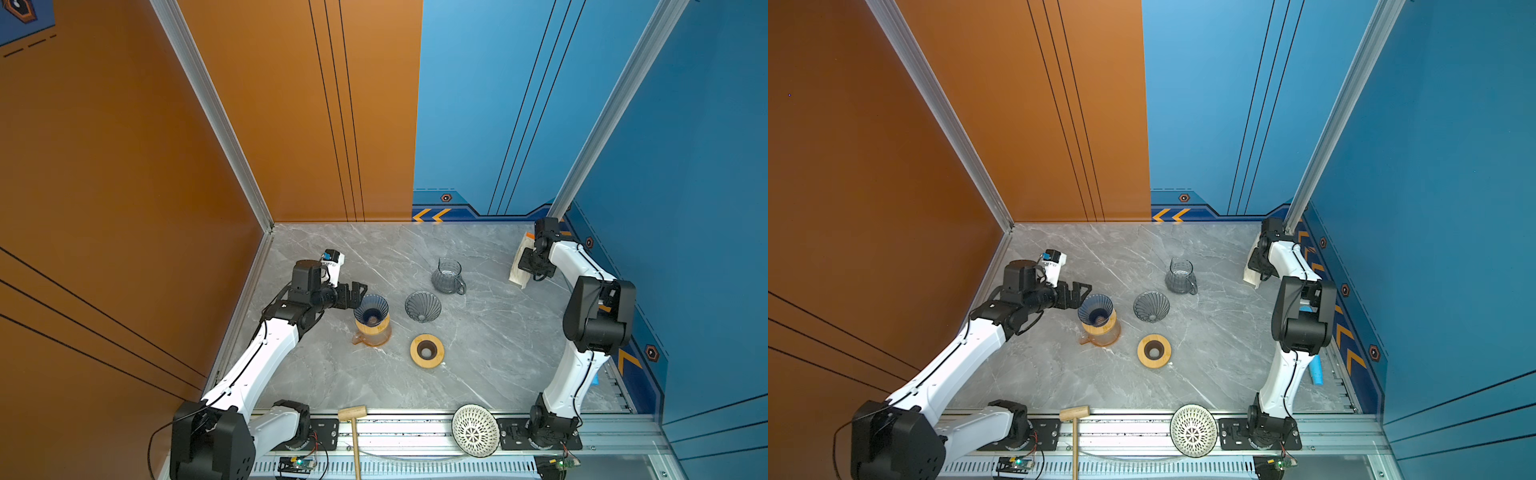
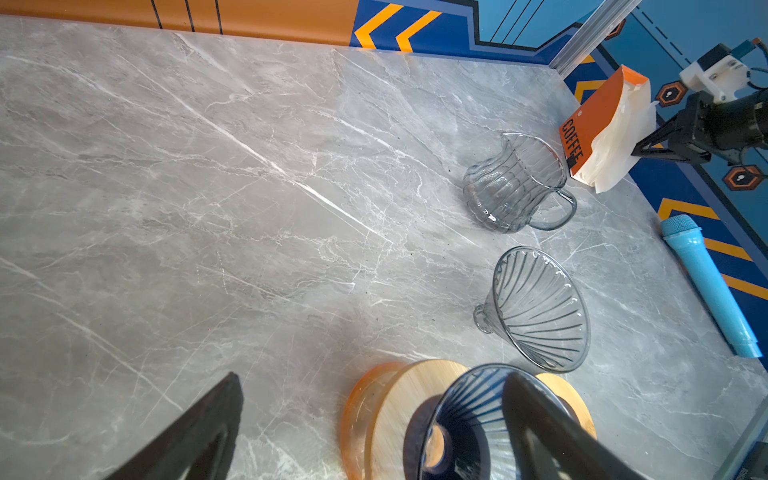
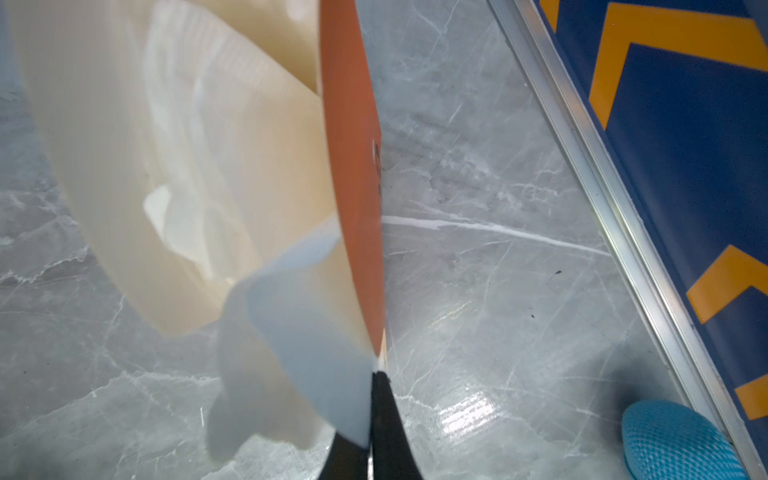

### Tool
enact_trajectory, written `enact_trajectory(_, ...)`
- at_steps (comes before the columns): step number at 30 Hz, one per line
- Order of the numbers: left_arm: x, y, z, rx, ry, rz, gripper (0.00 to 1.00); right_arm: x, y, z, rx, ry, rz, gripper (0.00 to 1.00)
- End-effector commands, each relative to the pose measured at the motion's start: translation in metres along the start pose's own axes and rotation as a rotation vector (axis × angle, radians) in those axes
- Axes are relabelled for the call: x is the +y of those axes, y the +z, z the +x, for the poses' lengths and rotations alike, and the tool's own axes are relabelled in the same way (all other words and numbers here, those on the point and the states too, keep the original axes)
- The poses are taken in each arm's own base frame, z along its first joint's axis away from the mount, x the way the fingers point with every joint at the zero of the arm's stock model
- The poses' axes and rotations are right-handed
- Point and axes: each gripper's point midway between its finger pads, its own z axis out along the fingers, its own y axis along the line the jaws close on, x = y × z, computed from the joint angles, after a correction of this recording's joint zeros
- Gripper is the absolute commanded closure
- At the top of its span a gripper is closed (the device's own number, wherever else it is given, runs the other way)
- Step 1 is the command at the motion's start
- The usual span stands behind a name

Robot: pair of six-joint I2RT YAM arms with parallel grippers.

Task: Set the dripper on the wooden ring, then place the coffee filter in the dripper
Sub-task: 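Pull the paper filter out of the box with the right gripper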

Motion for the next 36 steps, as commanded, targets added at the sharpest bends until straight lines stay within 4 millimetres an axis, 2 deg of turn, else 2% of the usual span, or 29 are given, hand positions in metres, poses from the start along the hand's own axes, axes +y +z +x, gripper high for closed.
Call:
enact_trajectory(1, -0.008, -0.003, -0.002, 0.002, 0.019, 0.028, 0.02, 0.002, -0.02, 0.009, 0.01, -0.003, -0.024, 1.0)
enact_trajectory(11, -0.008, -0.003, 0.003, 0.007, 0.018, 0.029, 0.02, -0.004, -0.006, 0.035, 0.076, -0.006, -0.002, 1.0)
enact_trajectory(20, -0.007, -0.004, 0.003, 0.006, 0.019, 0.024, 0.02, -0.004, 0.005, 0.034, 0.074, 0.0, 0.014, 0.83)
enact_trajectory(24, -0.007, -0.004, 0.002, 0.007, 0.019, 0.023, 0.02, -0.004, 0.011, 0.031, 0.072, 0.001, 0.023, 0.81)
enact_trajectory(29, -0.007, -0.004, 0.002, 0.007, 0.02, 0.022, 0.02, -0.005, 0.016, 0.029, 0.067, -0.006, 0.044, 0.84)
enact_trajectory(34, -0.008, -0.003, 0.003, 0.01, 0.019, 0.025, 0.02, -0.002, 0.011, 0.026, 0.039, -0.012, 0.037, 0.98)
enact_trajectory(36, -0.008, -0.003, 0.002, 0.011, 0.018, 0.029, 0.02, 0.0, 0.006, 0.024, 0.024, -0.014, 0.03, 1.0)
